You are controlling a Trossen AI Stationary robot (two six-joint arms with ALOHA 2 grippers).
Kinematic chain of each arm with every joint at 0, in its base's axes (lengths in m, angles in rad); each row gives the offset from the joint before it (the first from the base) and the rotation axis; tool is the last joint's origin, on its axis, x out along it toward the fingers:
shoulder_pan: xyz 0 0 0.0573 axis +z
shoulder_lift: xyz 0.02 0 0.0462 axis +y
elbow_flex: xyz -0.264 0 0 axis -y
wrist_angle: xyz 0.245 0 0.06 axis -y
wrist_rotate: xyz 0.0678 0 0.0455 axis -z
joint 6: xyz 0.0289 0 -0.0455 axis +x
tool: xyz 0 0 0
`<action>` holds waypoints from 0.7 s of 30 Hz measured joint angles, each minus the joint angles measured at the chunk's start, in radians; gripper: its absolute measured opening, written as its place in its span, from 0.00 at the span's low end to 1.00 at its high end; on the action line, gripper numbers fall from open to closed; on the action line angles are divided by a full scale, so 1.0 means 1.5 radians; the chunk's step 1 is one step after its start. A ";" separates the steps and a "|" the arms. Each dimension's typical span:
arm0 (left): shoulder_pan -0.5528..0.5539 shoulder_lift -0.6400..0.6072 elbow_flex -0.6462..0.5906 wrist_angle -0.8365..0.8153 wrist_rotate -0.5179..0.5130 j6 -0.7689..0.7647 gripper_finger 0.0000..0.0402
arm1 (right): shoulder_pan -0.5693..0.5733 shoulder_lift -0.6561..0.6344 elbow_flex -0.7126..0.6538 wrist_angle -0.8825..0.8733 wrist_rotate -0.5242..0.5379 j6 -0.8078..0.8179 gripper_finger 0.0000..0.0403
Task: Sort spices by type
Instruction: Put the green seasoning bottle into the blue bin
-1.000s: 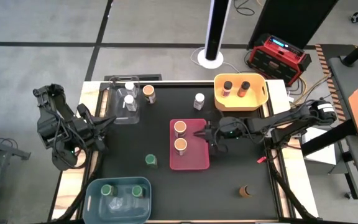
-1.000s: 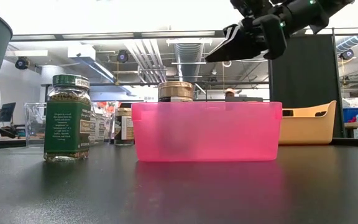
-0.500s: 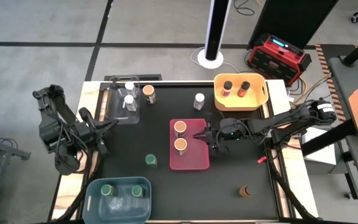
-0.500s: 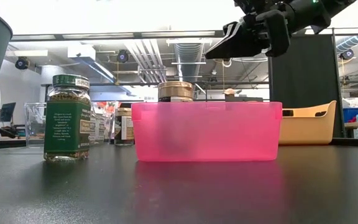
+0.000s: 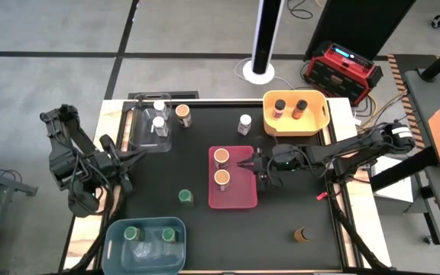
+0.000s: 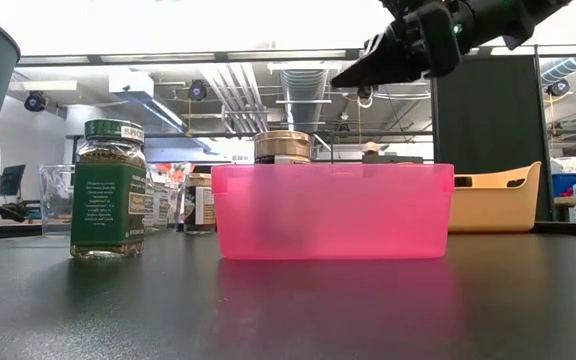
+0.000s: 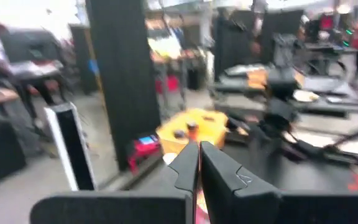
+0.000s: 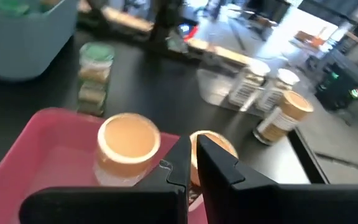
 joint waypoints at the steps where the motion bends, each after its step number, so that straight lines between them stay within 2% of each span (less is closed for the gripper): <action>1: 0.004 0.001 0.000 0.007 0.033 -0.002 0.00 | 0.000 -0.007 0.000 0.000 0.009 0.013 0.04; 3: 0.021 0.015 0.000 0.034 0.089 0.000 0.00 | 0.001 -0.021 0.003 -0.002 0.042 0.054 0.04; 5: 0.038 0.040 -0.005 0.065 0.106 0.020 0.00 | 0.000 -0.032 0.011 -0.002 0.080 0.097 0.04; 10: 0.084 0.117 -0.011 0.078 0.182 0.039 0.00 | 0.000 -0.040 0.057 -0.046 0.098 0.156 0.04; 13: 0.107 0.159 -0.011 0.078 0.248 0.046 0.00 | -0.001 -0.034 0.114 -0.123 0.140 0.200 0.04; 16: 0.136 0.194 -0.011 0.098 0.347 0.074 0.00 | -0.009 -0.023 0.184 -0.254 0.211 0.262 0.04; 18: 0.154 0.217 -0.011 0.140 0.412 0.125 0.00 | -0.016 -0.012 0.230 -0.335 0.224 0.293 0.04; 21: 0.174 0.254 -0.011 0.285 0.518 0.284 0.00 | -0.021 0.002 0.274 -0.435 0.226 0.302 0.04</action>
